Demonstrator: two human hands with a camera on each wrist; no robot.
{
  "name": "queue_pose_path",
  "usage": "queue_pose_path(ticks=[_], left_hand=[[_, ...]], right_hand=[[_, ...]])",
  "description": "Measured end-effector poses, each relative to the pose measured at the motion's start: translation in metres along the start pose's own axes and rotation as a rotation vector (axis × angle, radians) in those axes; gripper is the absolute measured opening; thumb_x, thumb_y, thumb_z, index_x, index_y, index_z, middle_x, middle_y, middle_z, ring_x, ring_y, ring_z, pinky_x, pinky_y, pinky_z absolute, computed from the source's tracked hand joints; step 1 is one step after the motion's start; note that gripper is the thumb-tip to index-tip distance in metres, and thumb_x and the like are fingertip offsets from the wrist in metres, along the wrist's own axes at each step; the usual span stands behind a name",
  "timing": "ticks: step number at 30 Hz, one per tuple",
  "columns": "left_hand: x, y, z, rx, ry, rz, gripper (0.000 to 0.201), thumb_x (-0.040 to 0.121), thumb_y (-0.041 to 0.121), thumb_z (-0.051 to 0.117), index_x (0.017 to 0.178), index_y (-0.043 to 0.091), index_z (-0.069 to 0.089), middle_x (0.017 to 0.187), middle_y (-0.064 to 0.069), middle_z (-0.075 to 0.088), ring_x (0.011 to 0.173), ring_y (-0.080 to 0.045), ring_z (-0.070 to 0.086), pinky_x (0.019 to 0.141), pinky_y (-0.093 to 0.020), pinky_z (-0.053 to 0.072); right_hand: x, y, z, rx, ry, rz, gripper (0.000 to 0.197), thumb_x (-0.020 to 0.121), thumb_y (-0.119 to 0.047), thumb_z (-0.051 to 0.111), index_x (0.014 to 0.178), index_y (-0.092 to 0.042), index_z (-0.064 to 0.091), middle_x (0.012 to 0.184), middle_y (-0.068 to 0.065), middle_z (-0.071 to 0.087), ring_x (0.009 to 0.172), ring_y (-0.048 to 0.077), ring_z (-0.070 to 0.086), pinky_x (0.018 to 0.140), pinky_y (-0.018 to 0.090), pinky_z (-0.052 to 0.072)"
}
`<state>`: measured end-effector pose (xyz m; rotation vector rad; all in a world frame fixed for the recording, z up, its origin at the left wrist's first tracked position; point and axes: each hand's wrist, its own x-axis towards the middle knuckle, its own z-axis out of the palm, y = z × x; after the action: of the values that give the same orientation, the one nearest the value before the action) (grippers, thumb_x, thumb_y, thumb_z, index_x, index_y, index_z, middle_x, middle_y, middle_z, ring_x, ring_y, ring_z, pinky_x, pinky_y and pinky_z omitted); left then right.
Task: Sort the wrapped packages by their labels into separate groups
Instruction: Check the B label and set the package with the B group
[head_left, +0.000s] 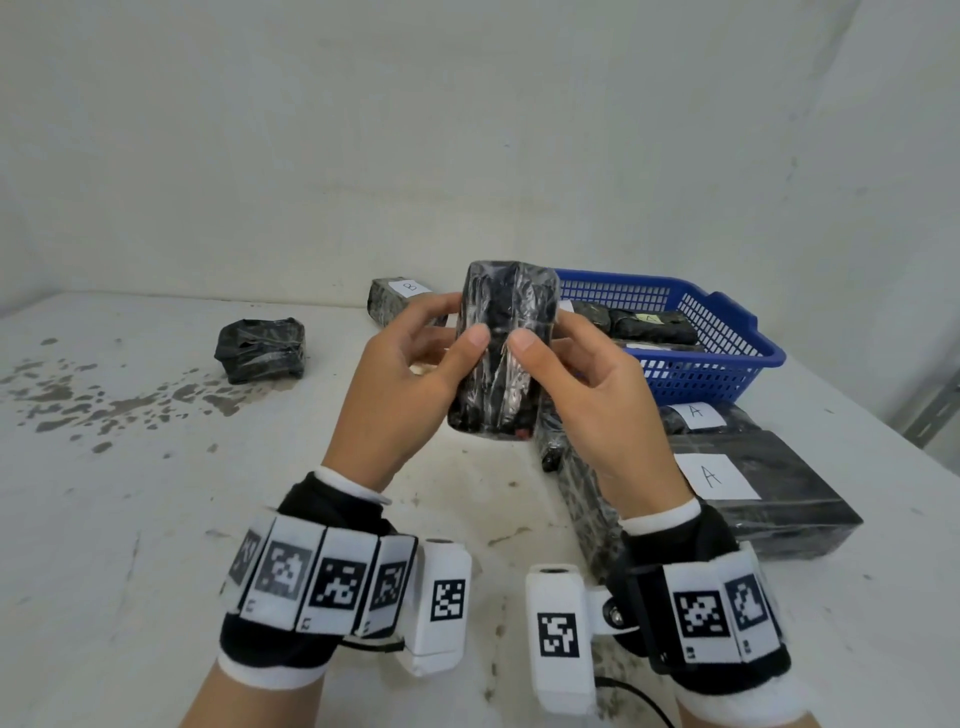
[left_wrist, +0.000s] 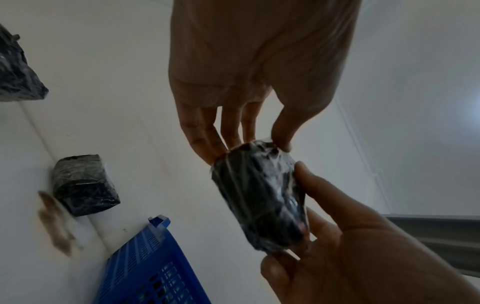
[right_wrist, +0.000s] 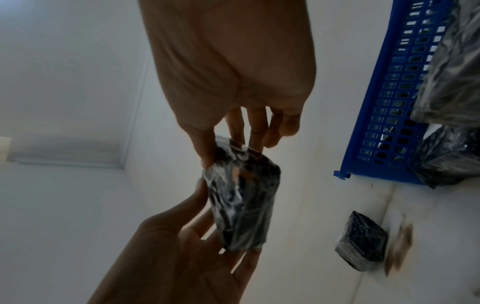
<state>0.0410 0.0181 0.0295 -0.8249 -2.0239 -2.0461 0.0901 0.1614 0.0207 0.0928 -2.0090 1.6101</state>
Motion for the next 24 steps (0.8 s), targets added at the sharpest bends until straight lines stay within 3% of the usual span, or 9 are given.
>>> queue_pose_path(ticks=[3, 5, 7, 12, 14, 16, 19, 24], left_hand=[[0.0, 0.001, -0.001, -0.019, 0.007, -0.018, 0.014, 0.091, 0.022, 0.063, 0.095, 0.034, 0.056, 0.08, 0.004, 0.072, 0.065, 0.006, 0.062, 0.063, -0.011, 0.047], [0.0, 0.002, -0.002, -0.022, 0.012, -0.022, 0.012, 0.092, 0.023, 0.062, 0.095, 0.034, 0.056, 0.08, 0.003, 0.072, 0.063, 0.006, 0.062, 0.059, -0.009, 0.044], [0.0, 0.002, -0.002, -0.011, 0.01, -0.011, 0.011, 0.092, 0.024, 0.061, 0.097, 0.033, 0.056, 0.079, 0.001, 0.072, 0.061, 0.005, 0.062, 0.058, -0.01, 0.044], [0.0, -0.001, -0.001, 0.035, 0.016, -0.008, 0.013, 0.092, 0.031, 0.06, 0.101, 0.037, 0.055, 0.081, -0.001, 0.072, 0.066, 0.003, 0.061, 0.06, -0.014, 0.046], [0.0, -0.003, -0.001, 0.055, 0.024, -0.001, 0.013, 0.091, 0.034, 0.06, 0.102, 0.038, 0.054, 0.083, -0.002, 0.073, 0.069, 0.001, 0.062, 0.061, -0.016, 0.047], [0.0, -0.003, 0.0, 0.064, 0.035, 0.003, 0.013, 0.09, 0.037, 0.06, 0.102, 0.039, 0.054, 0.085, -0.004, 0.073, 0.072, -0.004, 0.064, 0.064, -0.021, 0.05], [0.0, -0.004, -0.001, 0.083, 0.044, 0.015, 0.014, 0.091, 0.033, 0.061, 0.102, 0.039, 0.053, 0.089, -0.004, 0.074, 0.078, -0.008, 0.068, 0.073, -0.028, 0.056], [0.001, -0.006, -0.001, 0.087, 0.036, 0.029, 0.018, 0.092, 0.027, 0.063, 0.104, 0.038, 0.056, 0.101, 0.004, 0.072, 0.094, -0.009, 0.069, 0.087, -0.043, 0.057]], right_hand=[[0.0, 0.0, 0.003, -0.016, 0.012, 0.012, 0.059, 0.078, -0.064, 0.068, 0.127, -0.032, 0.064, 0.099, 0.006, 0.075, 0.099, 0.044, 0.064, 0.09, 0.057, 0.053], [0.0, 0.002, 0.005, 0.008, 0.012, 0.017, 0.066, 0.076, -0.063, 0.069, 0.131, -0.026, 0.062, 0.092, 0.013, 0.073, 0.097, 0.048, 0.061, 0.09, 0.059, 0.052], [0.0, 0.002, 0.004, 0.014, 0.014, 0.013, 0.063, 0.076, -0.061, 0.069, 0.129, -0.026, 0.063, 0.091, 0.018, 0.071, 0.094, 0.049, 0.06, 0.09, 0.059, 0.051], [-0.001, 0.002, -0.002, -0.033, 0.007, -0.014, 0.03, 0.09, -0.049, 0.069, 0.114, -0.031, 0.072, 0.099, -0.001, 0.075, 0.092, 0.038, 0.066, 0.089, 0.052, 0.056], [-0.001, 0.001, -0.004, -0.026, 0.004, -0.003, 0.029, 0.091, -0.042, 0.07, 0.118, -0.03, 0.072, 0.098, -0.002, 0.074, 0.072, 0.024, 0.064, 0.071, 0.036, 0.057], [-0.002, -0.001, -0.005, 0.019, -0.004, 0.024, 0.033, 0.092, -0.032, 0.069, 0.125, -0.026, 0.068, 0.101, 0.004, 0.073, 0.054, 0.005, 0.058, 0.053, 0.02, 0.047], [-0.004, -0.003, -0.005, 0.039, -0.014, 0.037, 0.038, 0.092, -0.029, 0.069, 0.129, -0.026, 0.064, 0.109, 0.007, 0.071, 0.049, 0.011, 0.06, 0.044, 0.021, 0.047], [-0.003, -0.006, -0.005, 0.078, 0.012, 0.067, 0.022, 0.088, -0.036, 0.07, 0.11, -0.038, 0.067, 0.101, -0.001, 0.073, 0.059, 0.023, 0.069, 0.055, 0.031, 0.058]])
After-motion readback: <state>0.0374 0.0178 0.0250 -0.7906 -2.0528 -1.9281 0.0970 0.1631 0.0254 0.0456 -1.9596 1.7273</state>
